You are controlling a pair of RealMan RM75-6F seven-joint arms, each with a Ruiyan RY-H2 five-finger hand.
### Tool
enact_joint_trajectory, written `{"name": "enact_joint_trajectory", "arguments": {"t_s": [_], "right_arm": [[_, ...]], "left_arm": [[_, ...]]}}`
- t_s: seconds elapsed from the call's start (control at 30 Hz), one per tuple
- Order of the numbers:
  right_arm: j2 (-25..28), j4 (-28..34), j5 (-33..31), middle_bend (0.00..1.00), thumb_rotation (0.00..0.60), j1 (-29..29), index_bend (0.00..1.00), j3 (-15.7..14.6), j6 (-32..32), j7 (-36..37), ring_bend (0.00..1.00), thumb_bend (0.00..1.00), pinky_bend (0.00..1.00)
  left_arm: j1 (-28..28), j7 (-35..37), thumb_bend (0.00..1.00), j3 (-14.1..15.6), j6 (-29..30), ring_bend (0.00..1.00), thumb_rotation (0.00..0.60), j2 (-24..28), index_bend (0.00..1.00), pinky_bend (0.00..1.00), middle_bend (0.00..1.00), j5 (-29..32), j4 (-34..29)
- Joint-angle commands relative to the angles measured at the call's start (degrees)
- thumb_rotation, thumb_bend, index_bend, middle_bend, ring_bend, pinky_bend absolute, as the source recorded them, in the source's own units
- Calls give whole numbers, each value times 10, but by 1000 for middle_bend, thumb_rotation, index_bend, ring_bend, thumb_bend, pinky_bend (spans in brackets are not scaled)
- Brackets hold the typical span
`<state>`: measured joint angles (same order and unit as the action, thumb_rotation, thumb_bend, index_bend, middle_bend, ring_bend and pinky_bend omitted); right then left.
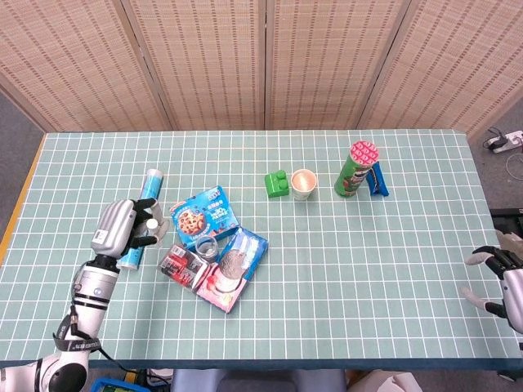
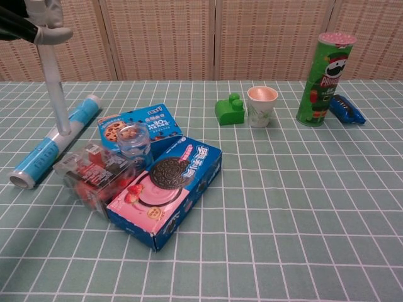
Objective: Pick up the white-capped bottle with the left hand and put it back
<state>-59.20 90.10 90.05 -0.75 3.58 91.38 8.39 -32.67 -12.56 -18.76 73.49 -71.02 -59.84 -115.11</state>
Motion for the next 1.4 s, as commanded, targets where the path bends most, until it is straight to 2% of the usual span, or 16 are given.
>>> {"name": "enact_joint_trajectory", "arguments": {"t_s": [0.03,0.13,0.23,0.43,0.53,0.63,0.87,0.97,1.07,1.27,1.4], "right_arm": [[-1,0,-1,372,600,0,437,0,-1,-2,345,98,585],[-1,1,-3,372,600,-1,437,1,-2,-3,345,98,585],[-1,0,-4,372,600,-1,437,1,-3,-2,345,99,585],[0,0,-4,372,600,-1,437,1,-2,0,345,99,585],[0,-1,-3,372,600,0,437,1,-2,1,345,99,585],[0,-1,-4,372,600,0,437,1,-2,2,345,99,585],[-1,0,-4,372,600,-1,437,1,-3,0,345,98,585],[-1,0,-5,372,600,0,436,1,-2,0,345,98,585],[0,0,-5,372,600,-1,437,1,-3,0,345,98,585],[0,-1,-6,372,600,-1,437,2,-3,2,345,99,585],[0,-1,-6,372,600,-1,437,2,-4,2,345,99,585]], "left_arm": [[6,-31,396,18,31,949,600,-16,832,1000,1000,-36,35],[9,-45,396,25,48,949,600,-31,832,1000,1000,-51,52],[12,-27,396,20,47,949,600,-36,833,1000,1000,-42,54],[25,118,396,-29,-1,949,600,-18,842,1000,1000,27,24],[29,148,396,-42,-4,949,600,-14,843,1000,1000,37,31],[29,132,396,-37,10,949,600,-20,843,1000,1000,23,52],[17,1,396,6,69,949,600,-57,843,1000,1000,-51,125],[15,-32,395,17,88,949,600,-75,843,1000,1000,-74,150],[19,-13,396,11,81,949,600,-76,843,1000,1000,-63,140],[31,95,396,-26,20,949,600,-37,844,1000,1000,4,75],[34,113,395,-32,5,949,600,-20,844,1000,1000,10,64]]}}
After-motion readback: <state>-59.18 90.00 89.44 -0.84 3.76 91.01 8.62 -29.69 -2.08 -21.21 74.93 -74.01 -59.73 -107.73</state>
